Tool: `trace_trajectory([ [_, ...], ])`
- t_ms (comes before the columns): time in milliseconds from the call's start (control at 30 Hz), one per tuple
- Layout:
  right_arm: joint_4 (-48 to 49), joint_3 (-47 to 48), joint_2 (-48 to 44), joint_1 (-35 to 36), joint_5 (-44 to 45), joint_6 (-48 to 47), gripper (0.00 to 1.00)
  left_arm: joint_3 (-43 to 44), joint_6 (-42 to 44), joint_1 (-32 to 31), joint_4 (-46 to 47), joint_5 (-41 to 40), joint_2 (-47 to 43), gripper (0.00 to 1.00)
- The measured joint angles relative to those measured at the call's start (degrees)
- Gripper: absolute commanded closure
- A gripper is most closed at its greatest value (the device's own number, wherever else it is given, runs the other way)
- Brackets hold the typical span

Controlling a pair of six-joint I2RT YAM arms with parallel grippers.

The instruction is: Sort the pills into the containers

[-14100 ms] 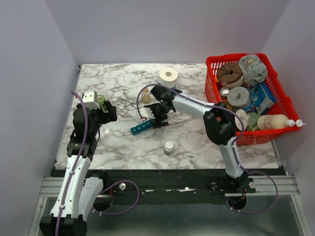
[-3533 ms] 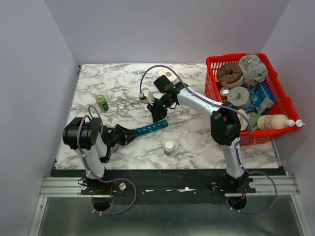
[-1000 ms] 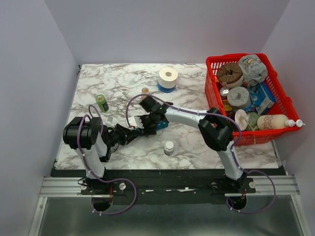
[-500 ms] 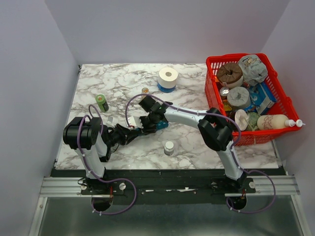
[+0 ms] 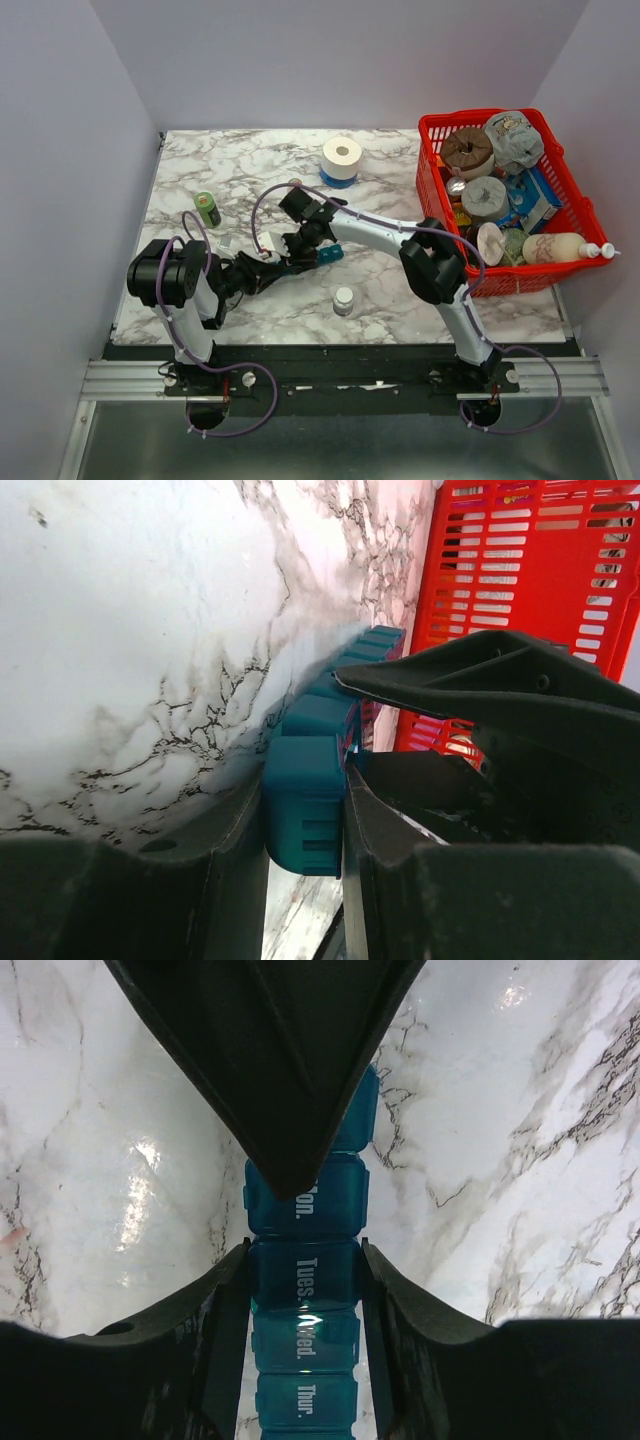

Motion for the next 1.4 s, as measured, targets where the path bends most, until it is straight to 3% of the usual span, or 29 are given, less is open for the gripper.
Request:
trace_trajectory([
  [233, -3.1, 4.1, 0.6, -1.2, -2.8, 1.2, 0.36, 0.0, 0.1, -0.2, -0.2, -0.4, -0.2, 1.0],
  [733, -2.5, 5.2, 0.6, -1.9, -2.5, 6.0, 0.39, 0.1, 0.1, -0.3, -0.3, -0.9, -0.2, 1.0],
  [1400, 10.5, 3.1, -2.0, -3.0, 6.0, 15.7, 0.42, 0.9, 0.0, -0.2, -0.2, -4.2, -0.2, 1.0],
])
